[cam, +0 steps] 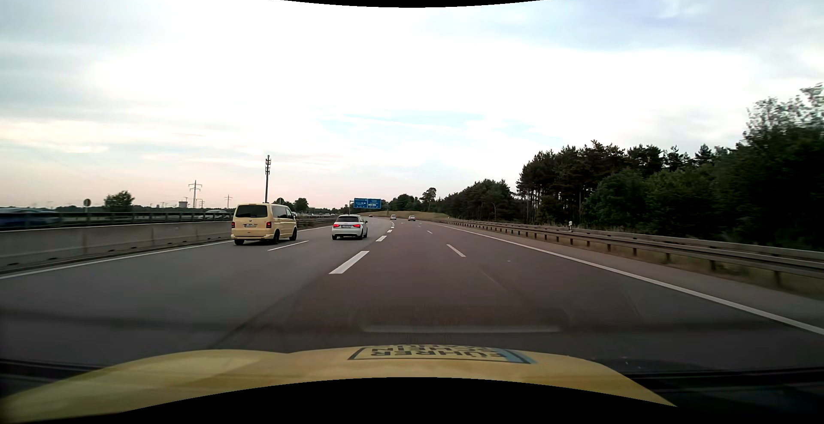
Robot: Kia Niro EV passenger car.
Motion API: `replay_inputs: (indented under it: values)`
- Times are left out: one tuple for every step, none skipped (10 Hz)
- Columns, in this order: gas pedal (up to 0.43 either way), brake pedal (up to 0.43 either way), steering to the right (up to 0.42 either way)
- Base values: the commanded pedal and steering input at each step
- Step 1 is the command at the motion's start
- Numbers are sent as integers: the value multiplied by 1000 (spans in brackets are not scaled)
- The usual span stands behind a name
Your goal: Follow the waypoints while adhering to traffic rules and regulations
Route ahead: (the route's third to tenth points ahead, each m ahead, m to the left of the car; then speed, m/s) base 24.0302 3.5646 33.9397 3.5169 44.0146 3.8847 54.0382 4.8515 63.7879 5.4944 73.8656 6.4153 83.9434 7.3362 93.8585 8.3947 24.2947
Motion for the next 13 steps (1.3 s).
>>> replay_inputs:
  values:
    - [157, 0, -5]
    - [157, 0, -6]
    - [157, 0, -6]
    - [157, 0, -8]
    - [157, 0, -10]
    - [157, 0, -11]
    - [157, 0, -11]
    - [157, 0, -11]
    - [157, 0, -11]
    - [157, 0, -11]
    - [157, 0, -11]
    - [157, 0, -11]
    - [157, 0, -12]
